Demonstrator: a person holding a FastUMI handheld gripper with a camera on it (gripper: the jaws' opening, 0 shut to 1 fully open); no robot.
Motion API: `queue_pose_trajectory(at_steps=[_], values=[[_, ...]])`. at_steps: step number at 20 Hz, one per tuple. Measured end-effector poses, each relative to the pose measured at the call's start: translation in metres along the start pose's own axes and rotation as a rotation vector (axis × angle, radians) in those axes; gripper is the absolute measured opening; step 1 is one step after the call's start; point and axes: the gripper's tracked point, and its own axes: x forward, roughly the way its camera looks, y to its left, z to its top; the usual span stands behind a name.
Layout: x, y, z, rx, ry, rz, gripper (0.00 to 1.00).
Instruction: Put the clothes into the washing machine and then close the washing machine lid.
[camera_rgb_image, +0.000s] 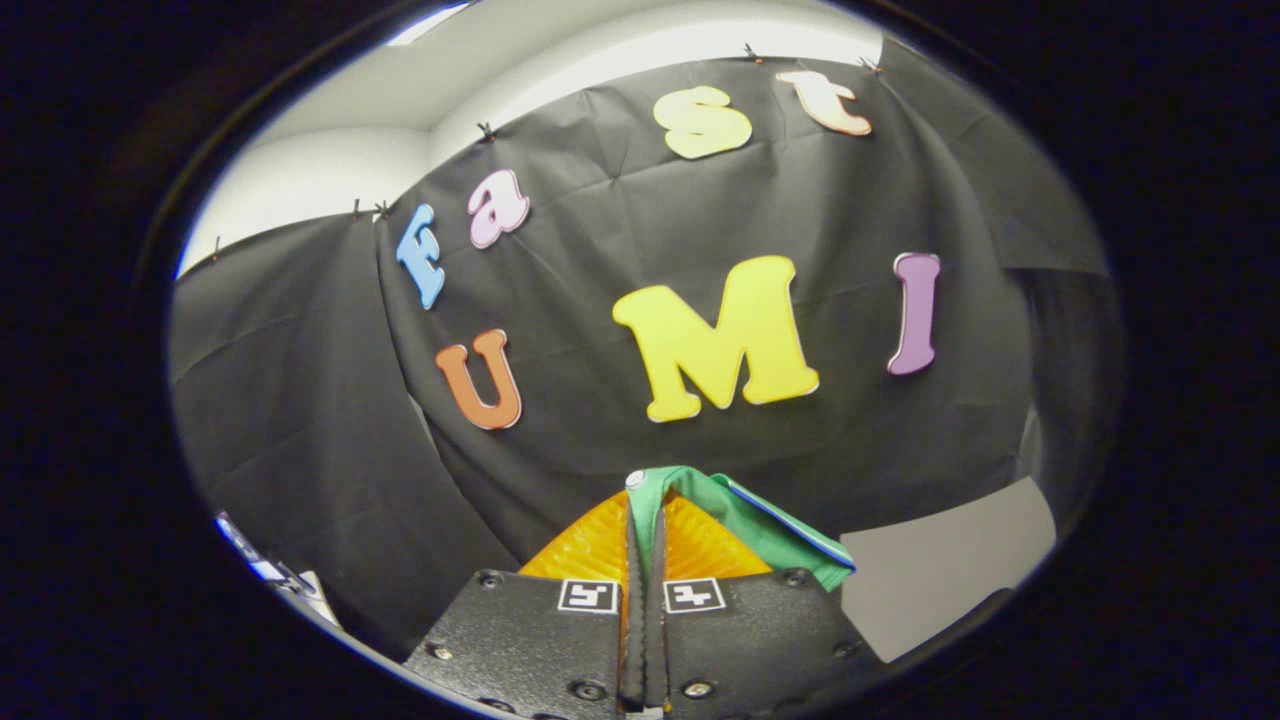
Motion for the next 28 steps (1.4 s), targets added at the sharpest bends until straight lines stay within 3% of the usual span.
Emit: queue_pose_trajectory(at_steps=[11, 28], values=[[0.106, 0.008, -0.145, 0.041, 0.21, -0.009, 0.04], [0.192, -0.053, -0.319, 0.055, 0.445, -0.142, 0.04]])
